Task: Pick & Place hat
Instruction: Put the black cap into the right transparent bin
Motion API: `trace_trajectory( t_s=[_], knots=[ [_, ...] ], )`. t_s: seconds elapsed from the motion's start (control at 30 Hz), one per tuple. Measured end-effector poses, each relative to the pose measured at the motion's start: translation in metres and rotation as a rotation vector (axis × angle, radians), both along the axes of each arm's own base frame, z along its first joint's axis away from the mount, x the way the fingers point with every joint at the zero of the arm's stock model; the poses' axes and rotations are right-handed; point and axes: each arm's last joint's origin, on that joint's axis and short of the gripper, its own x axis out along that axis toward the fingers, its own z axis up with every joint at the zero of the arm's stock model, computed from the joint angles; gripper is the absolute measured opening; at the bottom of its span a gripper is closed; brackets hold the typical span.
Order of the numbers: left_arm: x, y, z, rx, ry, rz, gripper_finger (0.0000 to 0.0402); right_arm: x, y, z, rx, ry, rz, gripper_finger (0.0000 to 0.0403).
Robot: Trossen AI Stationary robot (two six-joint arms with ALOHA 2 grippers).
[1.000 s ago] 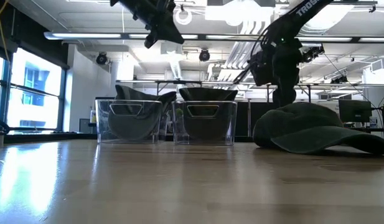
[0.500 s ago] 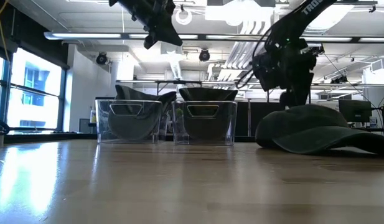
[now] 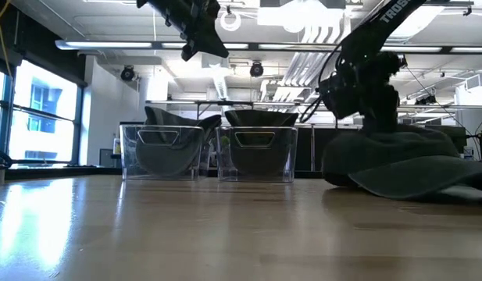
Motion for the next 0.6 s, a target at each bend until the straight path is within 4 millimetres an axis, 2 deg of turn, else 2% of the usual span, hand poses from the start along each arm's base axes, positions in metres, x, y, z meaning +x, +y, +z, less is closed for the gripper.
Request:
trace_trajectory(
  t_s=[0.03, 0.1, 0.2, 0.27, 0.4, 0.6],
  knots=[
    [0.000, 0.000, 0.000, 0.000, 0.000, 0.000, 0.0001, 0.001, 0.001, 0.004, 0.033, -0.013, -0.009, 0.0018],
    [0.000, 0.000, 0.000, 0.001, 0.000, -0.001, 0.0001, 0.006, 0.004, 0.017, 0.070, -0.015, -0.045, 0.0019],
    [0.001, 0.000, 0.001, 0.032, -0.006, -0.019, 0.0001, 0.015, 0.012, 0.046, 0.059, -0.036, -0.079, 0.0025],
    [0.002, -0.001, 0.003, 0.040, -0.028, -0.052, 0.0001, 0.021, 0.020, 0.068, 0.043, -0.088, -0.091, 0.0012],
    [0.009, -0.006, 0.010, 0.037, -0.129, -0.151, 0.0001, 0.036, 0.038, 0.104, -0.001, -0.177, -0.131, 0.0010],
    [0.023, -0.026, 0.027, 0.131, -0.315, -0.328, 0.0001, 0.057, 0.059, 0.138, -0.024, -0.374, -0.167, 0.0006]
  ],
)
